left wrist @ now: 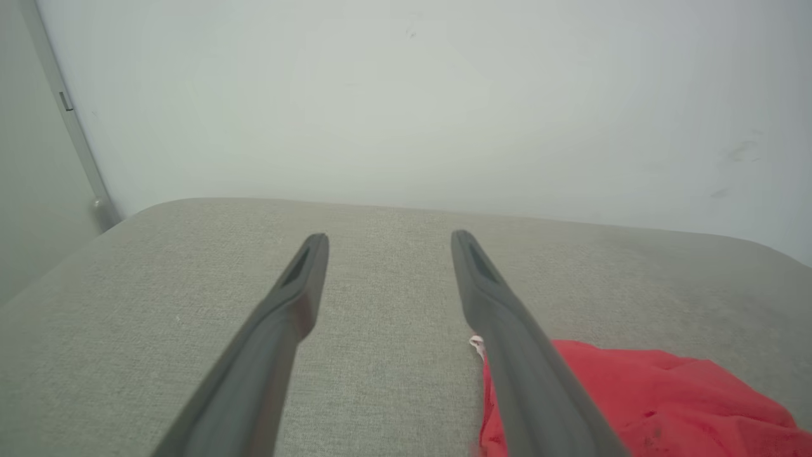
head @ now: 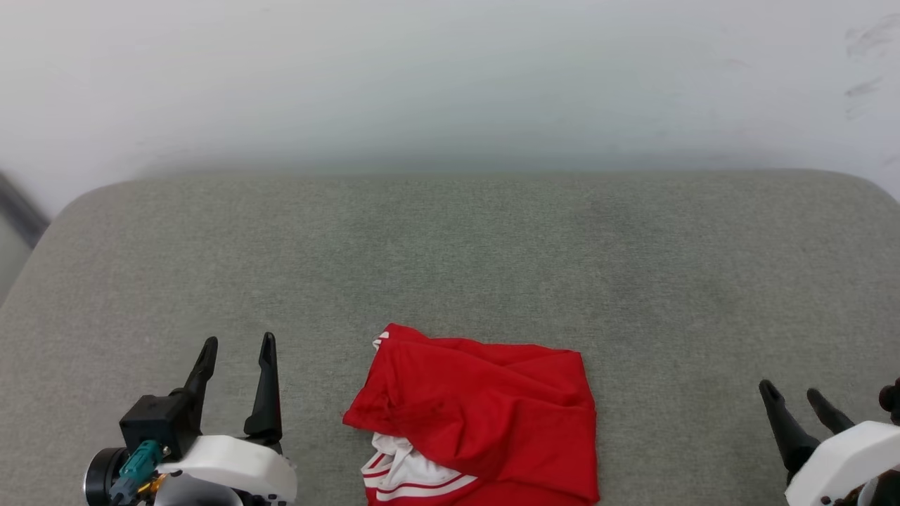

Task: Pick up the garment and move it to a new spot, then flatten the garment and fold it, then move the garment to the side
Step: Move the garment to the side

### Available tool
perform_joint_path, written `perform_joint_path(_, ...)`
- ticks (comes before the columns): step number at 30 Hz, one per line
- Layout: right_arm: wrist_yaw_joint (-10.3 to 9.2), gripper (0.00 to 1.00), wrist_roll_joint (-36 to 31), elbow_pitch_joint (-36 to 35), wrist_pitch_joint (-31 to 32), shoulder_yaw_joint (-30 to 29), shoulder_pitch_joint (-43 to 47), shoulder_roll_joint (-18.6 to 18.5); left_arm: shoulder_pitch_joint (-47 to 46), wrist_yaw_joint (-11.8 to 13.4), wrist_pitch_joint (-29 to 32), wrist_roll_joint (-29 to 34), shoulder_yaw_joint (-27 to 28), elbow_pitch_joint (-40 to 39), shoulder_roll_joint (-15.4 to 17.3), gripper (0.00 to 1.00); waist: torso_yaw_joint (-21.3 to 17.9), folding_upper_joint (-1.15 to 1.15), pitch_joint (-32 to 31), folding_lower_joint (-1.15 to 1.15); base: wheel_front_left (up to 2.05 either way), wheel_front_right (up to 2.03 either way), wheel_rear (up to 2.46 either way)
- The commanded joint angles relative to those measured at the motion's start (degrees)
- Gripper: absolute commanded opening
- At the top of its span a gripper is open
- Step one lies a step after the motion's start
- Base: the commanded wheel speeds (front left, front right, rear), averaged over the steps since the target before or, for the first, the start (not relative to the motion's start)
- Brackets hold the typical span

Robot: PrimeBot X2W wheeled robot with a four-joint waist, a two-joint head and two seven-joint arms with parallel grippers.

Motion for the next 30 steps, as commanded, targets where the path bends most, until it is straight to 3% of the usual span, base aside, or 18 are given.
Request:
perform_joint_path(1,0.0,1.0,0.98,1.09,1.42,-0.28,-0.91,-0.83,-0.73,-0.31,-0.25,0.55,0.15,0.1,-0.27,1.0,0.84,0.0,0.32,0.0,0.0,0.0,0.0)
perform_joint_path(5,0.0,1.0,8.17,7.32,10.21,-0.85,-2.53,-2.77,-1.8,-0.91,-0.36,1.05,0.23,0.25,-1.28,1.0,2.79,0.0,1.23,0.0,0.0,0.0,0.0)
perform_joint_path(13,-0.01,1.0,23.15,17.09,23.96,0.32,-7.72,0.38,-4.69,-2.44,-0.46,2.36,0.32,0.88,-3.36,1.0,6.24,0.0,4.74,0.0,0.0,0.0,0.0)
perform_joint_path(21,-0.01,1.0,35.2,24.55,24.24,4.7,-14.33,2.66,-6.89,-3.87,-0.49,3.71,1.07,1.43,-5.12,1.0,8.41,0.0,8.35,0.0,0.0,0.0,0.0)
perform_joint_path(24,-0.03,1.0,36.8,27.42,23.33,7.07,-15.96,2.86,-7.19,-4.44,-0.49,4.13,1.38,1.8,-5.45,1.0,8.62,0.0,8.89,0.0,0.0,0.0,0.0)
perform_joint_path(25,-0.03,0.76,36.93,28.29,23.0,7.89,-16.4,2.71,-7.2,-4.48,-0.49,4.2,1.5,1.98,-5.53,1.0,8.68,0.0,8.97,0.0,0.0,0.0,0.0)
perform_joint_path(26,-0.04,0.31,37.13,28.88,22.54,8.58,-16.7,2.43,-7.23,-4.7,-0.49,4.36,1.58,2.17,-5.63,1.0,8.72,0.0,8.99,0.0,0.0,0.0,0.0)
perform_joint_path(27,-0.04,0.0,37.59,29.56,22.23,9.24,-16.93,2.25,-7.27,-4.81,-0.5,4.45,1.67,2.33,-5.78,1.0,8.72,0.0,8.91,0.0,0.0,0.0,0.0)
perform_joint_path(30,-0.02,0.0,37.81,29.94,20.85,11.55,-17.48,1.02,-6.75,-5.07,-0.5,4.57,1.94,2.84,-6.14,1.0,8.46,0.0,8.06,0.0,0.0,0.0,0.0)
